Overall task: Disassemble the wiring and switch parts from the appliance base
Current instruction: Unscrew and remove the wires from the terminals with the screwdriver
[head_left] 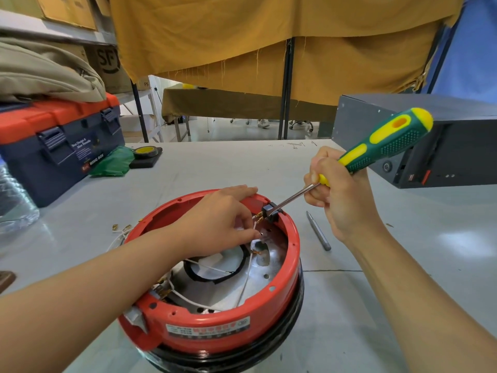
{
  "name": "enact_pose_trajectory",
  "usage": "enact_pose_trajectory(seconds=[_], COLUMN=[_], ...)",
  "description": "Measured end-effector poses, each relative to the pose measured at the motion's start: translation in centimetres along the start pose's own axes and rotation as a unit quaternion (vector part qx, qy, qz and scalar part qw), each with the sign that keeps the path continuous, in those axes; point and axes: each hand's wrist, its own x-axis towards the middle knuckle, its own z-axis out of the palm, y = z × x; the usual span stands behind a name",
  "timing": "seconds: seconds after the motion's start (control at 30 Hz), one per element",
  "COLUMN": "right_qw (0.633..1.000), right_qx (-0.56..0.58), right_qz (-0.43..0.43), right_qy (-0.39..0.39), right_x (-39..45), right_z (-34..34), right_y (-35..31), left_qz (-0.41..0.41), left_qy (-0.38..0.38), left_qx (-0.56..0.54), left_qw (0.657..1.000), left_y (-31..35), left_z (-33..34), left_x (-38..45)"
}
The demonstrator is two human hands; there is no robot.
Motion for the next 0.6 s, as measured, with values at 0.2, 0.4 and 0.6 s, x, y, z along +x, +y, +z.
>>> enact_pose_trajectory(seconds=[0.2, 0.4, 0.6], right_qw=[1.000, 0.994, 0.991], right_qx=[-0.003, 0.071, 0.062], right_qz=[0.006, -0.022, -0.018], right_qy=[-0.001, 0.078, 0.115], right_x=[-0.25, 0.10, -0.49], right_z=[0.26, -0.66, -0.03], right_y=[0.67, 0.34, 0.86], left_qz=[-0.005, -0.014, -0.039], left_qy=[0.006, 0.012, 0.012], left_qx=[-0.015, -0.050, -0.100], left_qw=[1.000, 0.999, 0.994], left_y=[0.14, 0.31, -0.07], left_z=[-0.04, -0.29, -0.65], left_x=[-0.05, 0.00, -0.12])
